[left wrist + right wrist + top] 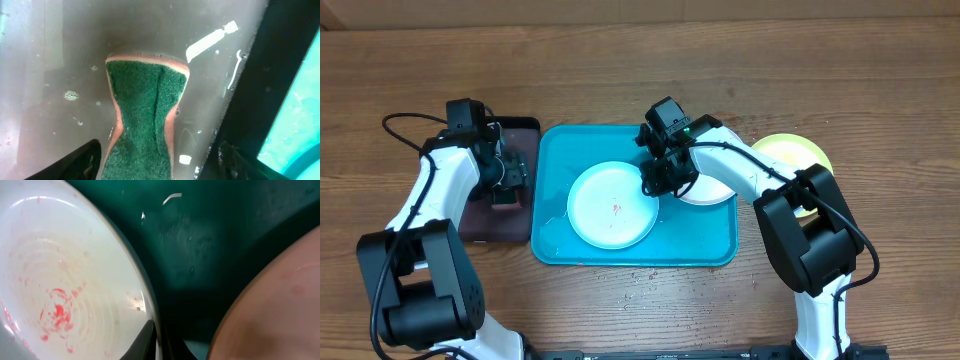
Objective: Clean dirty plates on tray and stack at the side
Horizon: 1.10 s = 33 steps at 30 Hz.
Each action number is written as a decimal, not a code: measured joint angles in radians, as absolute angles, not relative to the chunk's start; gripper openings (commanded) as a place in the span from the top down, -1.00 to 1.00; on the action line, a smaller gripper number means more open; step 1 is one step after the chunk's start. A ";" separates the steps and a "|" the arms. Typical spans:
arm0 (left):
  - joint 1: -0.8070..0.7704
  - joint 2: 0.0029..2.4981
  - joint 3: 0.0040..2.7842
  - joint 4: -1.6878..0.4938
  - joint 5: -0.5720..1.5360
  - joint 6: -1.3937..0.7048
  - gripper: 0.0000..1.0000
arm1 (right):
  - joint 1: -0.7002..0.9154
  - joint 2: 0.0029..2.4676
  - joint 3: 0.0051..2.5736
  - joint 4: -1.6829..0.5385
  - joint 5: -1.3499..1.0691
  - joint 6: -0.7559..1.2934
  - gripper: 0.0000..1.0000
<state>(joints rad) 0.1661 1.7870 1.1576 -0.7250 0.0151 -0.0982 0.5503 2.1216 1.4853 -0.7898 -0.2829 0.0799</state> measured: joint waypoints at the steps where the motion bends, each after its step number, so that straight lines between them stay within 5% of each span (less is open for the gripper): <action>1: 0.166 1.795 1.158 -0.725 0.015 -0.098 -0.43 | 0.550 2.122 1.485 -0.780 -0.276 0.078 0.85; 5: 0.166 1.832 1.158 -0.718 0.015 -0.098 -0.24 | 0.550 2.122 1.485 -0.748 -0.253 0.067 0.85; 9: 0.166 1.858 1.158 -0.701 0.014 -0.103 0.43 | 0.550 2.122 1.485 -0.741 -0.246 0.055 0.85; 11: 0.166 1.866 1.158 -0.685 0.011 -0.104 0.92 | 0.550 2.122 1.485 -0.741 -0.245 0.051 0.85; 33: 0.186 1.863 1.217 -0.770 0.035 -0.096 0.91 | 0.551 2.120 1.485 -0.713 -0.237 0.013 0.92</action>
<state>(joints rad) 0.1860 1.8626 1.2175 -0.7700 0.0349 -0.0959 0.5507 2.1201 1.4853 -0.7128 -0.2375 0.0128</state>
